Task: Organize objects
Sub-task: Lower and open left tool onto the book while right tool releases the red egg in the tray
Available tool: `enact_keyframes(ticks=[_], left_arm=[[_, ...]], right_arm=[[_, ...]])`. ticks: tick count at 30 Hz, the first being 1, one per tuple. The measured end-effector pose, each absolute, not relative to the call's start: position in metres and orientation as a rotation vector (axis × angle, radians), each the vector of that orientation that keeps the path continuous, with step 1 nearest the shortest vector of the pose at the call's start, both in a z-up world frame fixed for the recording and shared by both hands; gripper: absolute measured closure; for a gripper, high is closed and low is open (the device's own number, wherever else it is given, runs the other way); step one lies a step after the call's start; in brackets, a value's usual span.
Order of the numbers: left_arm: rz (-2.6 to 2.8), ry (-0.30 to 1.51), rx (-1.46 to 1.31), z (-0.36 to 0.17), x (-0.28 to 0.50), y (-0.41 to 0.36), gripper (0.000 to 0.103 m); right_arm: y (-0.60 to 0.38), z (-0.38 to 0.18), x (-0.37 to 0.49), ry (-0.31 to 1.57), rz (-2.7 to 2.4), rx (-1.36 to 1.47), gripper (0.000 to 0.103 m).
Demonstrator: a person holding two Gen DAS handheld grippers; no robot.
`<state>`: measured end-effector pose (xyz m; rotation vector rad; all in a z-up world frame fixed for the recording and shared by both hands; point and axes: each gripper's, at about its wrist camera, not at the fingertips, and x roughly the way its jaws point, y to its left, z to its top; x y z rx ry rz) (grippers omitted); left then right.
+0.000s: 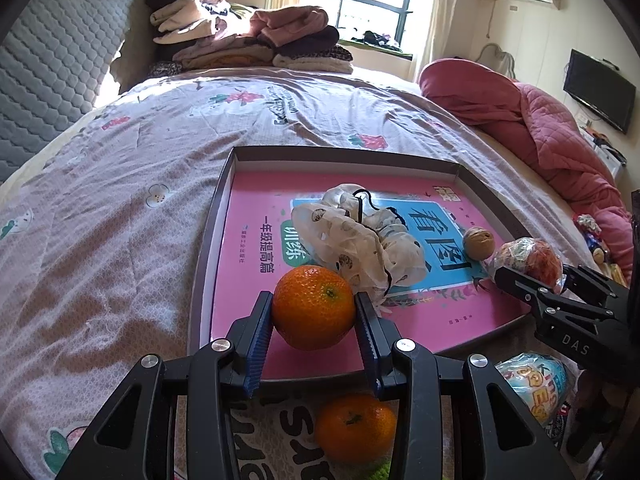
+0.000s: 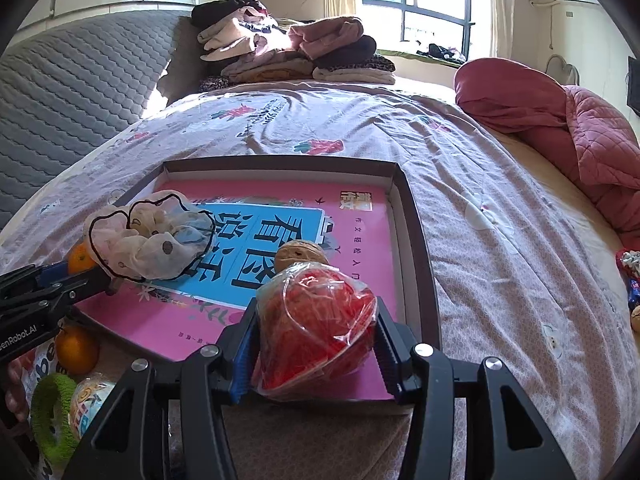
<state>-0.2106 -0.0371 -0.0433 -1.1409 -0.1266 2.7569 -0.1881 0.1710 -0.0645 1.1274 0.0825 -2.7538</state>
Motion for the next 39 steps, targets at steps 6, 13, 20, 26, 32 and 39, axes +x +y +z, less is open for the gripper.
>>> enact_keyframes(ticks=[6, 13, 20, 26, 32, 39], left_arm=[[2.768, -0.068, -1.149, -0.045, -0.213, -0.033, 0.062], [2.767, -0.027, -1.165, -0.046, -0.214, -0.031, 0.062], [2.754, -0.044, -1.183, -0.045, -0.212, -0.032, 0.058], [2.759, -0.037, -1.178, -0.042, -0.207, -0.032, 0.049], [2.765, -0.061, -1.159, -0.034, -0.201, -0.035, 0.046], [2.784, -0.084, -1.126, -0.022, -0.188, -0.038, 0.042]], right_arm=[[0.173, -0.065, -0.188, 0.075, -2.760, 1.149, 0.051], [0.174, -0.065, -0.188, 0.067, -2.765, 1.163, 0.050], [0.175, -0.061, -0.185, 0.039, -2.754, 1.169, 0.046], [0.179, -0.058, -0.181, 0.017, -2.756, 1.175, 0.045], [0.181, -0.050, -0.176, 0.001, -2.762, 1.157, 0.045], [0.183, -0.037, -0.164, -0.030, -2.771, 1.113, 0.044]])
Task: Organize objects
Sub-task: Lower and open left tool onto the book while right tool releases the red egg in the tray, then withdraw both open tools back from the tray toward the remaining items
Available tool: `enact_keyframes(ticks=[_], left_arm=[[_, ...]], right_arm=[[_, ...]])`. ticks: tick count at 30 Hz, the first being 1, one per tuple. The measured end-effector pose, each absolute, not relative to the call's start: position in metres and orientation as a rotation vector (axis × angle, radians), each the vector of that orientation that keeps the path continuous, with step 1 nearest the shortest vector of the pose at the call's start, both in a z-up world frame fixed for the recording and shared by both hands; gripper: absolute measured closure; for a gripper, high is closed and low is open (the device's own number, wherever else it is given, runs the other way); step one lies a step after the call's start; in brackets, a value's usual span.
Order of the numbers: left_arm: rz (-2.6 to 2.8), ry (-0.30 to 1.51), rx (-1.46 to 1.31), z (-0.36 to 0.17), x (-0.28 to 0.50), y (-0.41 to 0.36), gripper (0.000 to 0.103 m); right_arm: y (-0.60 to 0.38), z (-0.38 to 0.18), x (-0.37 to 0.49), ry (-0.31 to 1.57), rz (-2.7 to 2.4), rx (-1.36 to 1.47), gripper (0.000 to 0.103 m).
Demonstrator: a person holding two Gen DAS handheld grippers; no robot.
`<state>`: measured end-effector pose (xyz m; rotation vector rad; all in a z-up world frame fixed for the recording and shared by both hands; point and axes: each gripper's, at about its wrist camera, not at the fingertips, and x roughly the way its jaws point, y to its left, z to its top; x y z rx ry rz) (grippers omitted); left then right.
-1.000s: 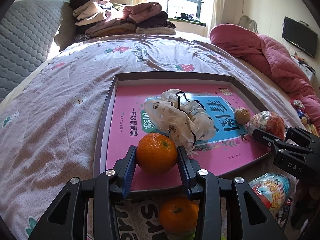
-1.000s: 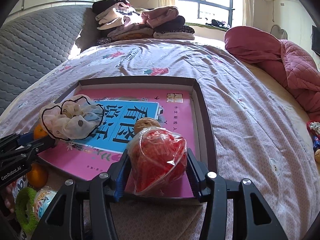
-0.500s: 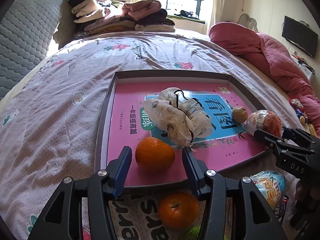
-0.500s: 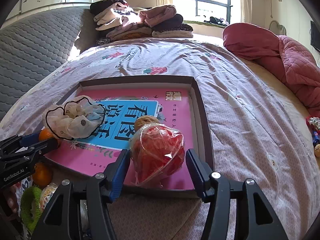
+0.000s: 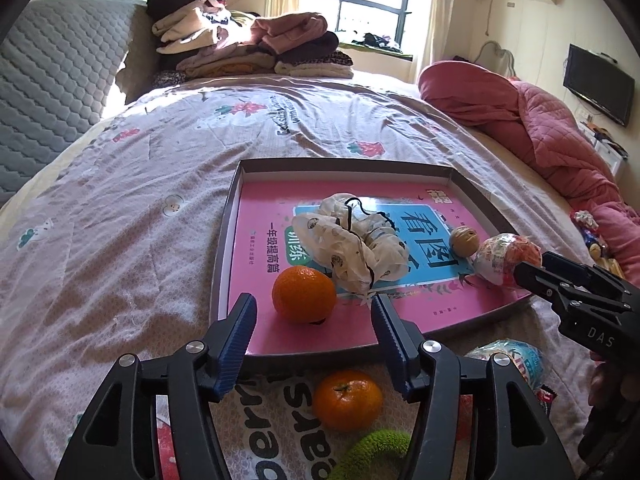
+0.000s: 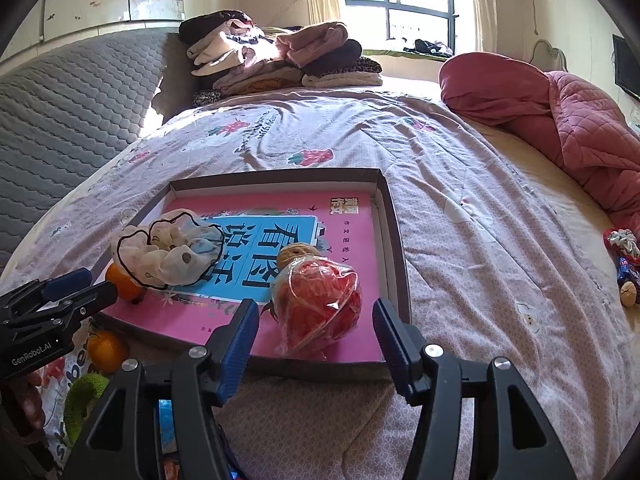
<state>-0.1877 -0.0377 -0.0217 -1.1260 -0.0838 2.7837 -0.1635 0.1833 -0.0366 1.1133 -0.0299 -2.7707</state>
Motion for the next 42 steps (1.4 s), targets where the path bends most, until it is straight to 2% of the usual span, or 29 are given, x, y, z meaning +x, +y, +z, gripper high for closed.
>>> enact_keyframes(ticks=[22, 26, 42], left_arm=[[2.837, -0.153, -0.971, 0.037, -0.130, -0.051, 0.041], [2.851, -0.151, -0.950, 0.045, -0.118, -0.054, 0.040], [2.872, -0.117, -0.904, 0.073, -0.076, -0.053, 0.040]], right_arm=[[0.168, 0.023, -0.114, -0.007, -2.783, 0.932, 0.043], [0.166, 0.032, -0.104, -0.009, -2.783, 0.907, 0.039], [0.160, 0.060, -0.071, 0.025, -2.782, 0.830, 0.036]])
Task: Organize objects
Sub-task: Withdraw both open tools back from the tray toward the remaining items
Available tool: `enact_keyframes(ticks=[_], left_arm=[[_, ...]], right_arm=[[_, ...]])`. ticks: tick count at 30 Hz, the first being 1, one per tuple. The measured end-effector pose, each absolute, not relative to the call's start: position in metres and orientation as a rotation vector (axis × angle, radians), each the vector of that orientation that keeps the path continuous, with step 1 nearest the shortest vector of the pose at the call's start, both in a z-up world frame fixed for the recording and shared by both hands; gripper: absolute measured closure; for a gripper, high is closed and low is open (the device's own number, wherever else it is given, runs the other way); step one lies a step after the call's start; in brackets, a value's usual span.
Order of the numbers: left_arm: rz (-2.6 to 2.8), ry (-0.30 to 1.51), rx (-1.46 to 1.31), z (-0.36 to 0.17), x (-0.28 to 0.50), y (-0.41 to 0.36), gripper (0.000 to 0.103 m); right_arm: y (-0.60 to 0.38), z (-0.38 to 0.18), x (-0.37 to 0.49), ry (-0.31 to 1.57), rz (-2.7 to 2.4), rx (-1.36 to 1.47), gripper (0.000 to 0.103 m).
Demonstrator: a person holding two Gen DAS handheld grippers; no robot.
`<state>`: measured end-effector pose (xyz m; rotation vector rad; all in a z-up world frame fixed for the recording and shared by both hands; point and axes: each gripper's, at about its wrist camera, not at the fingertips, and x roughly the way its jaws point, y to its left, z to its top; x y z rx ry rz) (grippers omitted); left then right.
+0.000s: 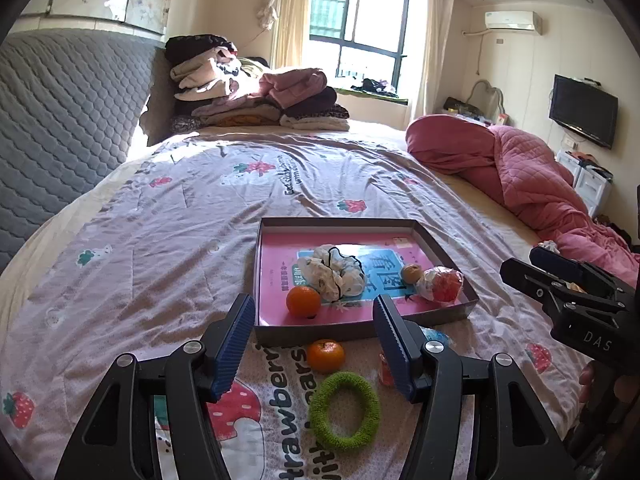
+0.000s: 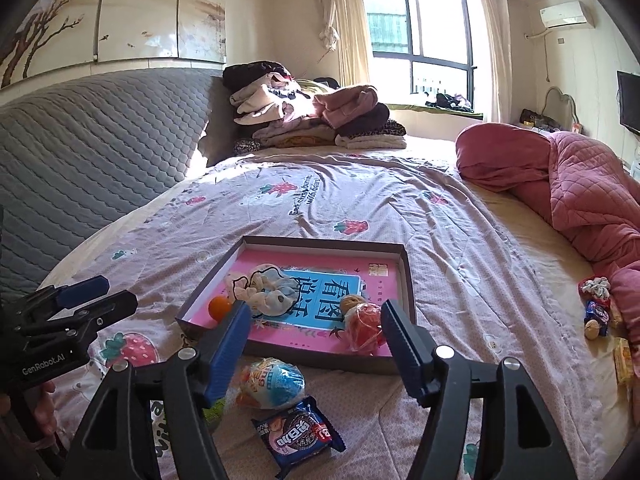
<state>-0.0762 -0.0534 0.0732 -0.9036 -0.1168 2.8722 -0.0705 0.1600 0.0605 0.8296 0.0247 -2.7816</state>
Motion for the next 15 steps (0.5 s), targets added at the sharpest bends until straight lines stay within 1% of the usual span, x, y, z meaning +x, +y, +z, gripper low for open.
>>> enact_keyframes(ticks=[4, 8, 15], left_arm=[[2.874, -0.109, -0.906, 0.074, -0.067, -0.053, 0.040], [2.870, -0.105, -0.912, 0.074, -0.059, -0.050, 0.039], [2.858, -0.095, -0.927, 0.071, -0.048, -0.046, 0.039]], right_arm=[[0.159, 0.060, -0.064, 0.038, -2.769, 0.832, 0.036], [0.158, 0.058, -0.056, 0.058, -2.756, 0.835, 0.031], [0.163, 0.053, -0.042, 0.061, -2.745, 0.840, 0.031]])
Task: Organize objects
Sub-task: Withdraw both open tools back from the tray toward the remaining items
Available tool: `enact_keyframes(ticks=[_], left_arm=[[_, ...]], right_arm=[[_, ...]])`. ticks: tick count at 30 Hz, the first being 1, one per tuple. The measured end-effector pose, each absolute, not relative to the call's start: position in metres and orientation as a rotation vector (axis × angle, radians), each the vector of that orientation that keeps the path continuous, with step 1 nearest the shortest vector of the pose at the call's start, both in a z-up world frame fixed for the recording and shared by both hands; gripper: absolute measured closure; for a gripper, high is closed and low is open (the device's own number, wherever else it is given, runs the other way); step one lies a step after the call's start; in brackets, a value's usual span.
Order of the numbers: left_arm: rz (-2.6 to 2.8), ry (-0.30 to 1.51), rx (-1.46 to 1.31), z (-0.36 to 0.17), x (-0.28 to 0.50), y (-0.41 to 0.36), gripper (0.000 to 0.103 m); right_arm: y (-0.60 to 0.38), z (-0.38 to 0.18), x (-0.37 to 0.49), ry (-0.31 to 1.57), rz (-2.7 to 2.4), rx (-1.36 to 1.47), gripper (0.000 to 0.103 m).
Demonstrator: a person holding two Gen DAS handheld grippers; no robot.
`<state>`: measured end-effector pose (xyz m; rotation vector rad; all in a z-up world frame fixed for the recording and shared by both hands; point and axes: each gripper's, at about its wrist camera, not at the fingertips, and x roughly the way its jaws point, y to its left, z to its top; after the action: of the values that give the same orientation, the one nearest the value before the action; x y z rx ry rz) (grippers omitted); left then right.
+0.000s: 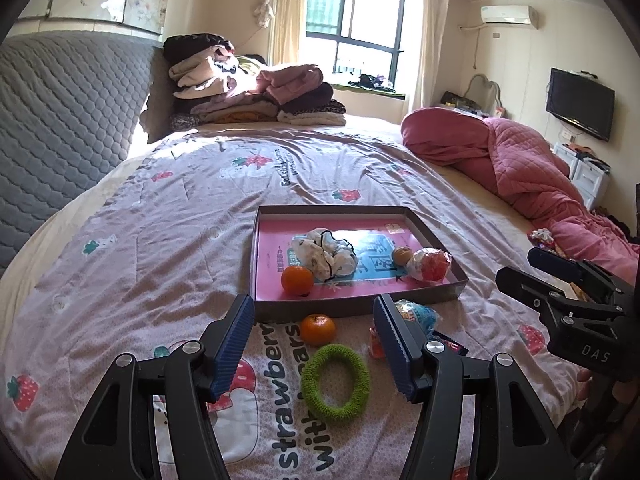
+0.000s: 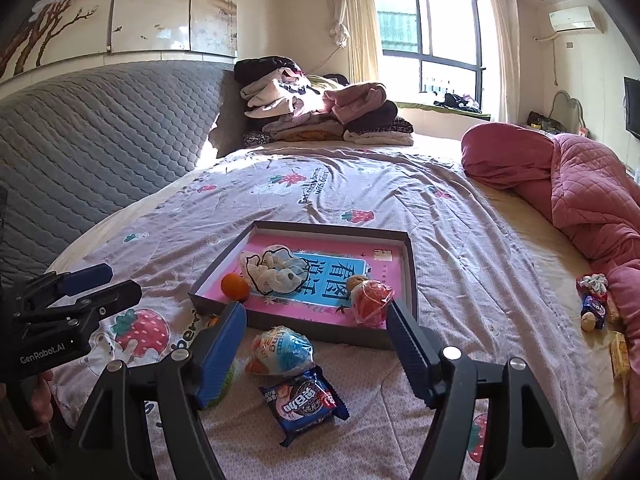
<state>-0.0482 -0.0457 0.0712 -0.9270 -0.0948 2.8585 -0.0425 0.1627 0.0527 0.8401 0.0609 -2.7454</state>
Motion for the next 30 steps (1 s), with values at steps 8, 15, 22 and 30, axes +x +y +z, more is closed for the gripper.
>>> enact_keyframes(ticks=[8, 15, 22, 30], left_arm=[[2.854, -0.082, -0.957, 0.062, -0.041, -0.043, 0.039], [2.842, -0.070, -0.986, 0.055, -0.039, -0.042, 0.039], [2.840, -0.033, -1.004, 0.046, -0.035, -0.040, 0.039], [2.809, -0.021, -1.057, 0.031, -0.032, -0.037, 0.039]], right_arm=[[0.170, 0.044, -0.033, 0.068, -2.741, 0.858, 0.031], [0.176, 0.034, -0.030, 0.073, -2.735, 0.884, 0.031], [0.174, 0.022, -0.025, 0.126, -2.728, 0.911, 0.031], [0.172, 0.008, -0.023, 0.127, -2.701, 0.965, 0.031]])
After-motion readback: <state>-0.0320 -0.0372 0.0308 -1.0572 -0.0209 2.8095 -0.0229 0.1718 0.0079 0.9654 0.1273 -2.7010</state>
